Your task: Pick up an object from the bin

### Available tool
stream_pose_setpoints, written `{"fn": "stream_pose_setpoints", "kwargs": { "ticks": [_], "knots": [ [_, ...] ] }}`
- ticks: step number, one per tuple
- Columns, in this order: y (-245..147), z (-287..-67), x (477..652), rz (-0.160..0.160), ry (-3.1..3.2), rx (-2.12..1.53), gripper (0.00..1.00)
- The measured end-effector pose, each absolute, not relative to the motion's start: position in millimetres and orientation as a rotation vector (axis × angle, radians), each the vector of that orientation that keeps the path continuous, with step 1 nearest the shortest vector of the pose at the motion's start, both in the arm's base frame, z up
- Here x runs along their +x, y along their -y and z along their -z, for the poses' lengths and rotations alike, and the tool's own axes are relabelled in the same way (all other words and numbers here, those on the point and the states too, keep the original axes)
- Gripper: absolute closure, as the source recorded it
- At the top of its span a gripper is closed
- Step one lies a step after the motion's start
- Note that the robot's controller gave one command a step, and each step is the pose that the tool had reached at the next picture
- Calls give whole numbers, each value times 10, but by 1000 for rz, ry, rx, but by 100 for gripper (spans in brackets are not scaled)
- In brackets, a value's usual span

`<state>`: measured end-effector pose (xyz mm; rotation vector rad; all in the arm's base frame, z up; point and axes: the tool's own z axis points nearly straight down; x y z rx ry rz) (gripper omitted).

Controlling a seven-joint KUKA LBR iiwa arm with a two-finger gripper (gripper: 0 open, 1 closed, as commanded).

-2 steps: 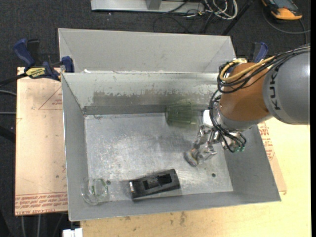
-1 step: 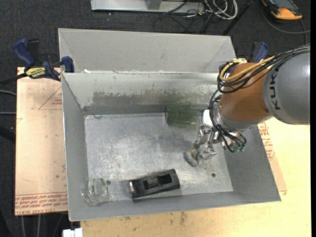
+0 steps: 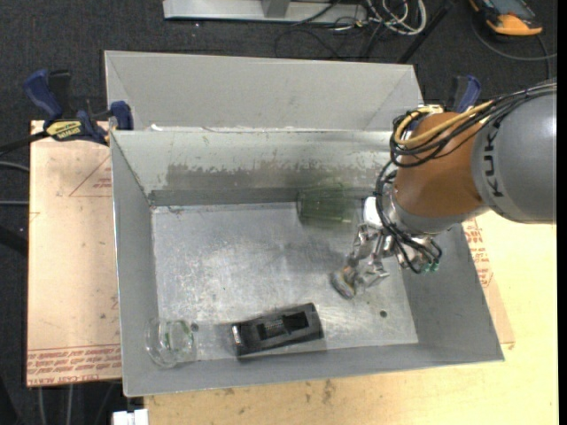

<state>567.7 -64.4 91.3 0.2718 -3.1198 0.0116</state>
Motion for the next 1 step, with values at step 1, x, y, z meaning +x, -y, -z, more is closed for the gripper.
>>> {"fn": "stream_pose_setpoints", "kwargs": {
  "ticks": [1],
  "knots": [
    [644, -913, 5677, -12, 3120, 272, 100]
  ]
}}
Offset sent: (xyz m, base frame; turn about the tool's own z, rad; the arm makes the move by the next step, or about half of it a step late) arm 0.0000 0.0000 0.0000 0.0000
